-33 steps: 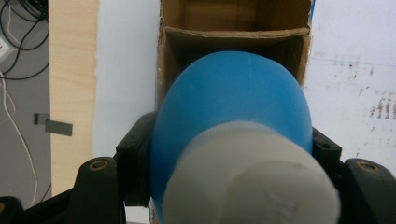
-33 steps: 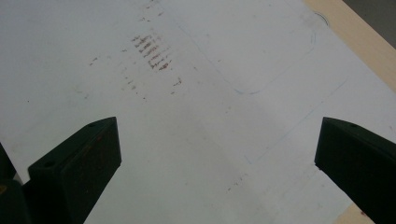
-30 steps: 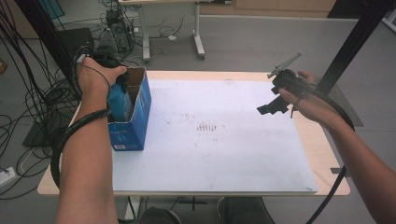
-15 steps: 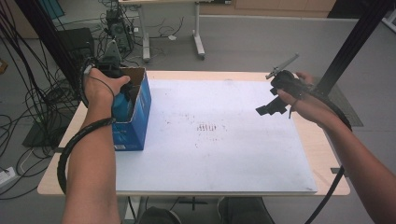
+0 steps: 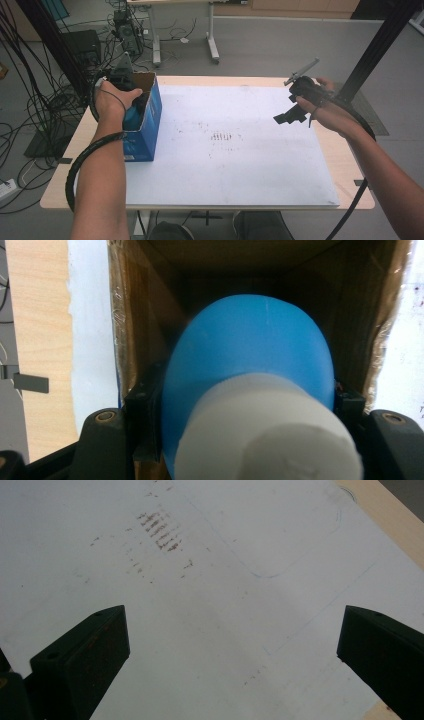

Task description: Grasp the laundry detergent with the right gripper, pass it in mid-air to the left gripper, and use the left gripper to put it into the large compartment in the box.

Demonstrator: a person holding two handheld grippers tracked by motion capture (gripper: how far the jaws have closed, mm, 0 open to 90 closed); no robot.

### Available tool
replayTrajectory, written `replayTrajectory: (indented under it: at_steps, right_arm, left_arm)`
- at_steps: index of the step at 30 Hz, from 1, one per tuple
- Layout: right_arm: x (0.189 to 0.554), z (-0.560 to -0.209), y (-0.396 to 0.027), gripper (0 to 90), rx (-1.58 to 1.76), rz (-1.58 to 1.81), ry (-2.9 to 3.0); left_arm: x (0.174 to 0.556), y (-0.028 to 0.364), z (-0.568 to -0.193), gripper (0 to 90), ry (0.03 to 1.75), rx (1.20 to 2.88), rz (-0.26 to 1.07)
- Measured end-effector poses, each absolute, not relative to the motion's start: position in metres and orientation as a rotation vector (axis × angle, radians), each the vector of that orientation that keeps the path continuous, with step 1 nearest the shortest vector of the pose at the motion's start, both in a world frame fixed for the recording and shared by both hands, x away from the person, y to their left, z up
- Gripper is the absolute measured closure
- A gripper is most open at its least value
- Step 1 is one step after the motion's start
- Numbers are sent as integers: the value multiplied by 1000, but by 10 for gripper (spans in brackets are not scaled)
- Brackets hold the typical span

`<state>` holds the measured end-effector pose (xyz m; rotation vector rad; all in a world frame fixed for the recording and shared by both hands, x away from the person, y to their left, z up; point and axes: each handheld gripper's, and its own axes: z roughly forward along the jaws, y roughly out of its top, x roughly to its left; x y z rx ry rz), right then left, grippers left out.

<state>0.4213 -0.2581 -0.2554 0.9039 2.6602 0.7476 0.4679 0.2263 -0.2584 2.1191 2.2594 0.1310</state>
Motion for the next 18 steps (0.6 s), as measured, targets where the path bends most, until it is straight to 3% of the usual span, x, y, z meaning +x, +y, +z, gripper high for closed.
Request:
replayTrajectory:
  at_steps: [18]
  right_arm:
    - [422, -259, -260, 3, 915, 738, 2658]
  left_arm:
    - [470, 226, -271, 362, 2253, 2139, 121]
